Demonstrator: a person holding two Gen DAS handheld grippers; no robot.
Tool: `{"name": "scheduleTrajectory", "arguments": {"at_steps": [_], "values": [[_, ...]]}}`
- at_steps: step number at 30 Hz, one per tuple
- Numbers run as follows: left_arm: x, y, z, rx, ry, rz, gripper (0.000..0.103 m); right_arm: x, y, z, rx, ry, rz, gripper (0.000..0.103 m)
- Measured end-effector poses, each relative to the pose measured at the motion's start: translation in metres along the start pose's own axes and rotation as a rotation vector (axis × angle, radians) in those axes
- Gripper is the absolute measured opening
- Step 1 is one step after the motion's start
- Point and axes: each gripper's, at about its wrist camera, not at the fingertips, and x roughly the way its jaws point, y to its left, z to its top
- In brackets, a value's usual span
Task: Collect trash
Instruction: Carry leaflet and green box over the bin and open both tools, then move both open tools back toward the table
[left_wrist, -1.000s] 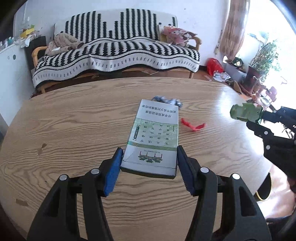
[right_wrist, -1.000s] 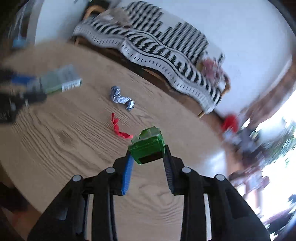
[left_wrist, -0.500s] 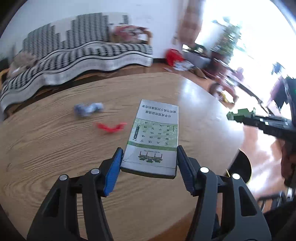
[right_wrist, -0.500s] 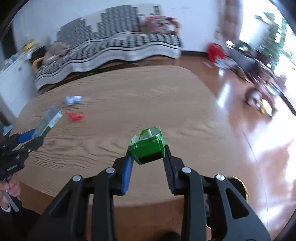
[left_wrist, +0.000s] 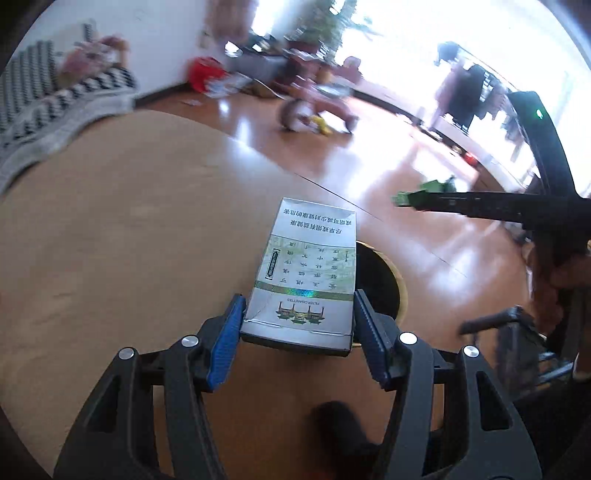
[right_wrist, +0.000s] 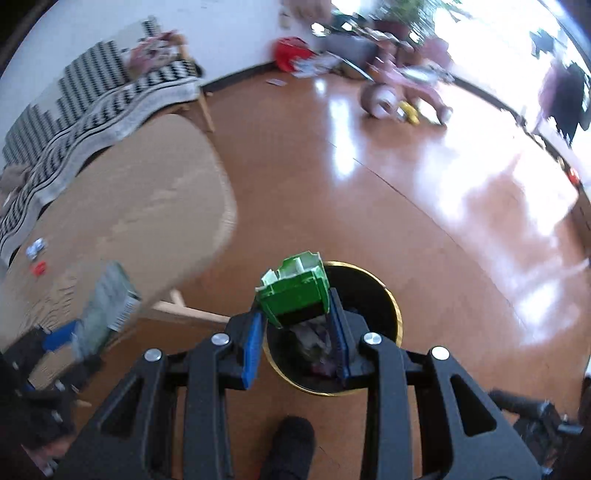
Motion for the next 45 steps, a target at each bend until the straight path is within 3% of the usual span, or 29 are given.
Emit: {"name": "scheduleTrajectory", "arguments": {"at_steps": [4,9,23,24,25,26,30,33,38,42,45], "values": [[0.047,-0.042,0.009,0.038,0.058,-0.005,0.057,0.02,-0.03,-0.005,0.047,0.064,0.006,0.032],[0.081,-0.058,0.024,0.029,0.098,-0.004,0.057,0.037,-0.048,-0.009,0.085,0.114,0.024,0.032],[0.109,-0.061,0.04,0.029,0.134,-0.004,0.058,0.037,-0.048,-0.002,0.106,0.103,0.005,0.033],[0.11,-0.062,0.041,0.028,0.137,-0.009,0.058,0.038,-0.047,-0.002,0.108,0.105,-0.008,0.038],[0.112,-0.062,0.042,0.026,0.142,-0.019,0.065,0.038,-0.047,-0.004,0.11,0.107,-0.018,0.065],[0.112,-0.061,0.042,0.024,0.144,-0.019,0.076,0.035,-0.046,-0.003,0.107,0.089,-0.024,0.079],[0.108,-0.057,0.039,0.029,0.122,0.018,0.082,0.028,-0.037,0.002,0.1,0.062,-0.012,0.079],[0.091,-0.043,0.036,0.015,0.107,0.02,0.082,0.023,-0.012,0.007,0.049,0.036,-0.004,0.079],[0.032,-0.002,0.025,0.004,0.028,0.079,0.091,0.008,0.055,0.018,-0.054,-0.021,0.064,0.08],[-0.035,0.062,0.006,-0.052,-0.034,0.155,0.094,-0.006,0.14,0.02,-0.185,-0.054,0.187,0.082],[-0.088,0.124,-0.019,-0.143,-0.078,0.254,0.095,-0.018,0.214,0.018,-0.287,-0.088,0.257,0.083]]}}
